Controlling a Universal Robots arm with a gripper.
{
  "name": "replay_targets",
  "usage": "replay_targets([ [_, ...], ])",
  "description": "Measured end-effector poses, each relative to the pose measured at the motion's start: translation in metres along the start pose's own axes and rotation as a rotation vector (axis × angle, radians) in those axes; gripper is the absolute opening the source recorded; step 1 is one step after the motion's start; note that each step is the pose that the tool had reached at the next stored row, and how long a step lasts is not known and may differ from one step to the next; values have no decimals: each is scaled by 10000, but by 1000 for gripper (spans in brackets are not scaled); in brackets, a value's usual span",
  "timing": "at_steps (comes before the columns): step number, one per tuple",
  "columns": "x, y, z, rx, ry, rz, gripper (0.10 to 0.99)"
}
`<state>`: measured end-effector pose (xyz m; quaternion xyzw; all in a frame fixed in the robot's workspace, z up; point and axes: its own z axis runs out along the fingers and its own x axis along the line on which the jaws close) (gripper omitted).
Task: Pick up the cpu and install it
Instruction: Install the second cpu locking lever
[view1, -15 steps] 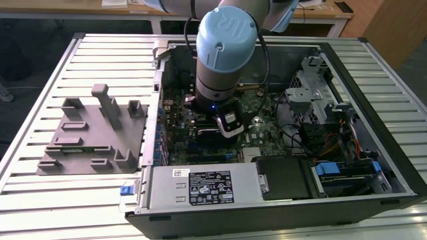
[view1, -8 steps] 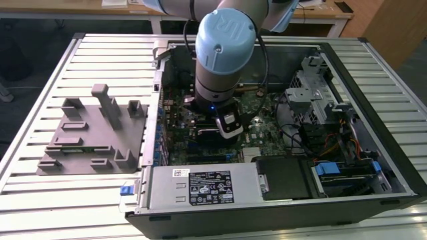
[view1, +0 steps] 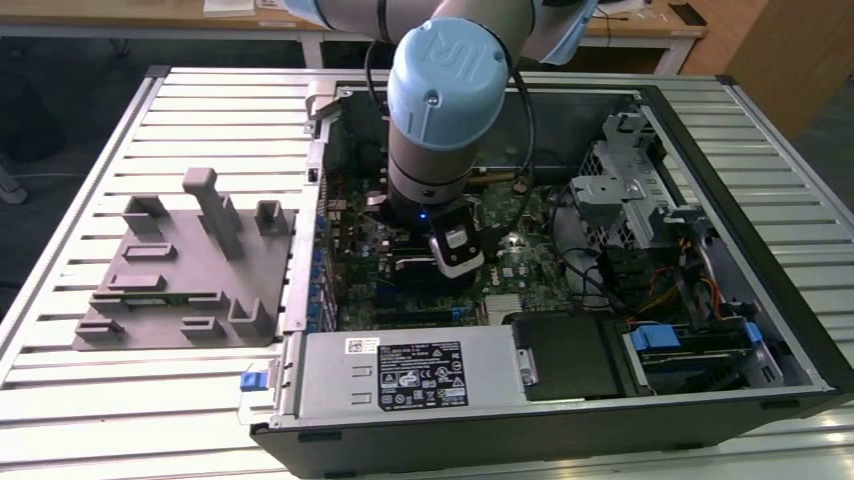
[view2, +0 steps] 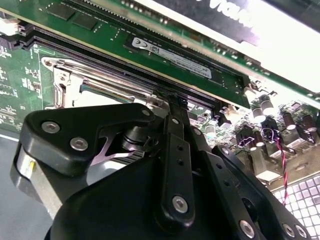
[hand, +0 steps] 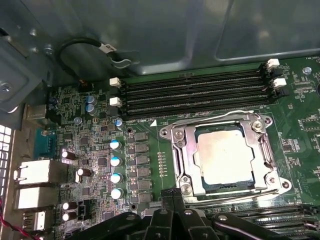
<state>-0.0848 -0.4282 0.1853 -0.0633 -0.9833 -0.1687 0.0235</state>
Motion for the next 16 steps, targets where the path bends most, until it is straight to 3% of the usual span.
replay_targets([
  [8, 3, 13, -36, 11, -5, 0, 106],
  [16, 13, 63, -181, 19, -5, 1, 106],
])
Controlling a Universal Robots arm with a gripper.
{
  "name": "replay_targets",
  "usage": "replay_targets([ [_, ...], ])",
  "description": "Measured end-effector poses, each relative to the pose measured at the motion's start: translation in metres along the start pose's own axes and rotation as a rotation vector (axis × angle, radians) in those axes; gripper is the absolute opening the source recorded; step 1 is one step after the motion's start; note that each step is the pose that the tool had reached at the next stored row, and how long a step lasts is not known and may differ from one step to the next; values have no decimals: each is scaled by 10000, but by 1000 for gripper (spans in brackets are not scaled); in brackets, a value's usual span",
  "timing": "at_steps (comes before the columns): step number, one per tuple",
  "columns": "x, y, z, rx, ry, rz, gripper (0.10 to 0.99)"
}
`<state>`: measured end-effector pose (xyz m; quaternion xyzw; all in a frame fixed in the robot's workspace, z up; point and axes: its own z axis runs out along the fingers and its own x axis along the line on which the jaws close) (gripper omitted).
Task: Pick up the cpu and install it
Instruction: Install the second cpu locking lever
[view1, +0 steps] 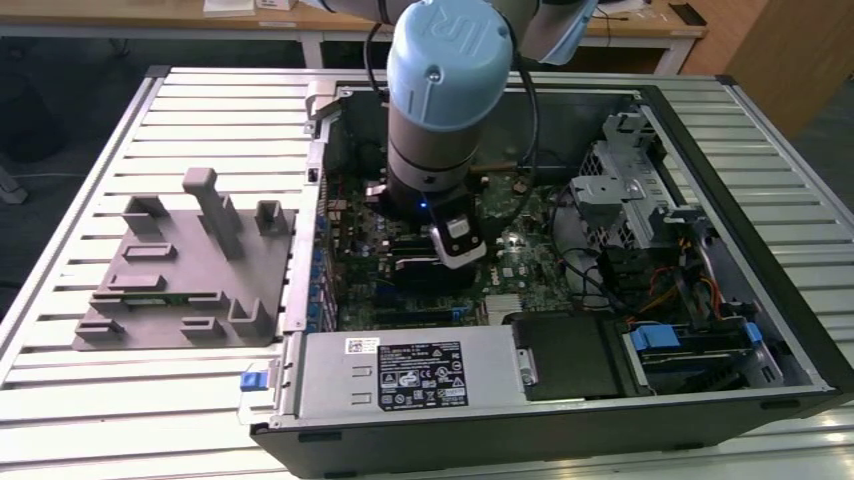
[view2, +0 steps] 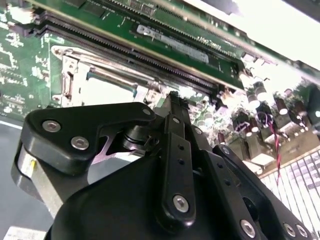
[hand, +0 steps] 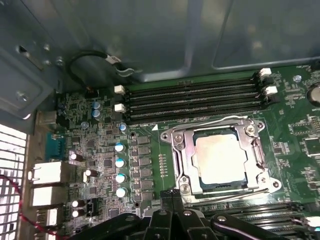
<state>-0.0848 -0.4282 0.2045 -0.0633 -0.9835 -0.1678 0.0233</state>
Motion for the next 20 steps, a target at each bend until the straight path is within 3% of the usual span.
replay_targets([
  [9, 15, 74, -214, 21, -2, 0, 106],
  [17, 17, 77, -221, 71, -22, -2, 106],
  [20, 17, 76, -219, 136, -165, -46, 106],
])
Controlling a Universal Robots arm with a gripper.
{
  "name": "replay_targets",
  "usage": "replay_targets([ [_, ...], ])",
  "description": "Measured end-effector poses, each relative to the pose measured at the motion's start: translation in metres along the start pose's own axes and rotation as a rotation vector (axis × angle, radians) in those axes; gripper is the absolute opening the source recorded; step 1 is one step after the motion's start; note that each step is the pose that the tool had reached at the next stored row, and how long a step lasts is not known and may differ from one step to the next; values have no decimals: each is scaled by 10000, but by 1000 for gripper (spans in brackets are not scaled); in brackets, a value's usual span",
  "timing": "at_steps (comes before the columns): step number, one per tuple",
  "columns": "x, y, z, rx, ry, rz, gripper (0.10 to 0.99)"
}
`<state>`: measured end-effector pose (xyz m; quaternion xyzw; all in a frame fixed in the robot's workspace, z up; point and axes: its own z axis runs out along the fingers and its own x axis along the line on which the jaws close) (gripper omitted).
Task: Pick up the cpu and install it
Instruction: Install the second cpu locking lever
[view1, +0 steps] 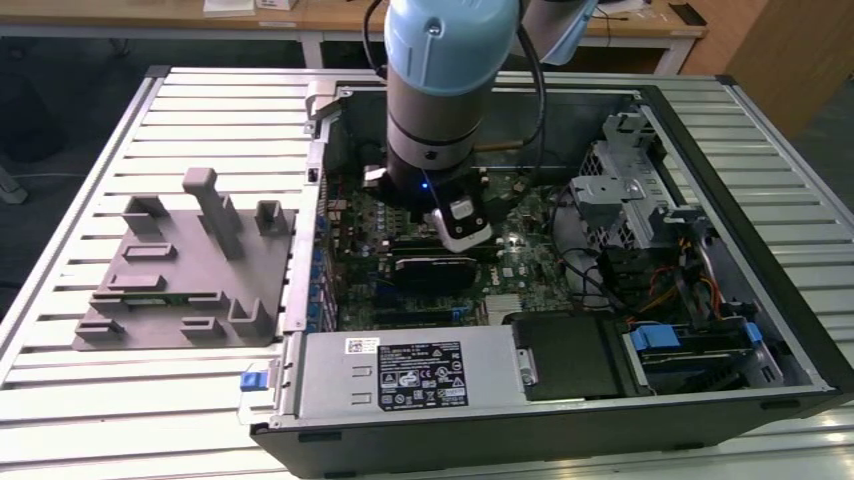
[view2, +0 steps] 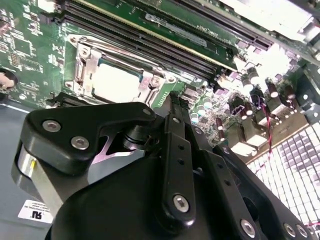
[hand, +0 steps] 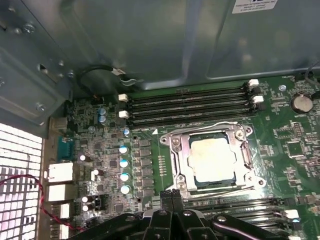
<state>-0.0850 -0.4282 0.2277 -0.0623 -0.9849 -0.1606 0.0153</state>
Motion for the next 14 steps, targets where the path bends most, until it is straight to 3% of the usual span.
replay_targets([
  [6, 0, -2, 12, 220, -569, -76, 106],
  [8, 1, 3, 18, 257, -715, -27, 106],
  [10, 2, 11, 26, 265, -801, 46, 106],
  [14, 12, 88, 59, 309, -841, 97, 106],
])
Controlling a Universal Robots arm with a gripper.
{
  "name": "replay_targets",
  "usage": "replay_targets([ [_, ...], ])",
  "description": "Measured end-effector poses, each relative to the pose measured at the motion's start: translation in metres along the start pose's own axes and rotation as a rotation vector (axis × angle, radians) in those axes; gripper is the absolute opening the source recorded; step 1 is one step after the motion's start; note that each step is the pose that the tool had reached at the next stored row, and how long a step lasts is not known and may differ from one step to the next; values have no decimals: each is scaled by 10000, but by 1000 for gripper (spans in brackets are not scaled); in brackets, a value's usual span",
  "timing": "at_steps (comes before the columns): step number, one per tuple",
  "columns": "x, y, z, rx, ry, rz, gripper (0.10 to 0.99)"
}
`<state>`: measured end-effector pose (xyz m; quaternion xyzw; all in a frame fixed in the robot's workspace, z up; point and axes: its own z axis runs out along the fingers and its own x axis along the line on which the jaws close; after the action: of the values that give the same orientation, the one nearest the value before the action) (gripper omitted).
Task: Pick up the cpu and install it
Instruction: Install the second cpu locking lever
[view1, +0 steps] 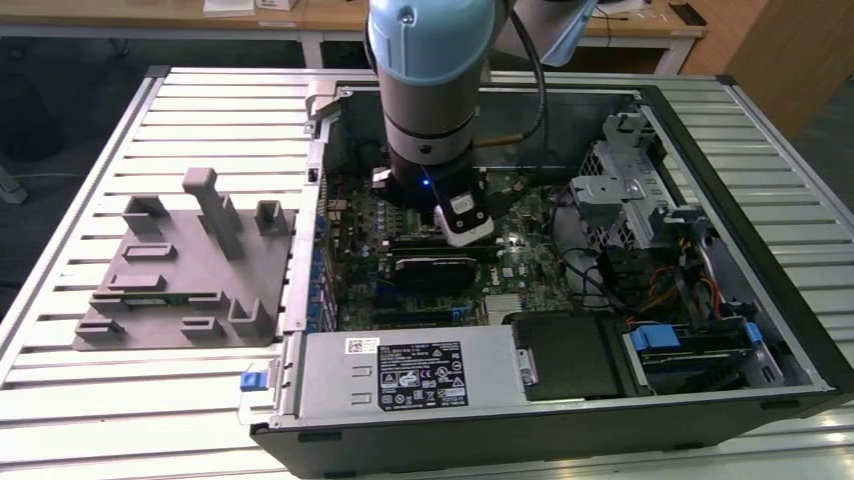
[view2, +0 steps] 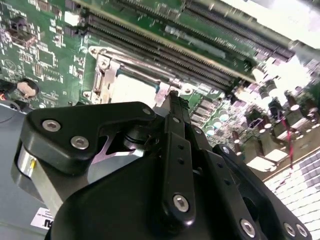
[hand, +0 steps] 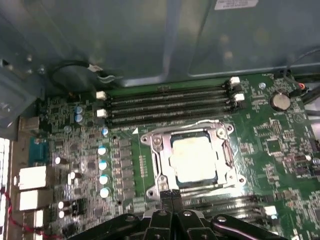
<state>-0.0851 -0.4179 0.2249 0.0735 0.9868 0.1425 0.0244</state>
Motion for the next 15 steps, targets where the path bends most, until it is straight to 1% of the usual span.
replay_targets([
  [2, 5, 32, 13, 65, -15, 13, 106],
  [8, 6, 82, 35, 473, -99, 80, 106],
  [13, -6, 173, 68, 746, -142, 69, 106],
  [15, -23, 208, 82, 861, -157, 60, 106],
])
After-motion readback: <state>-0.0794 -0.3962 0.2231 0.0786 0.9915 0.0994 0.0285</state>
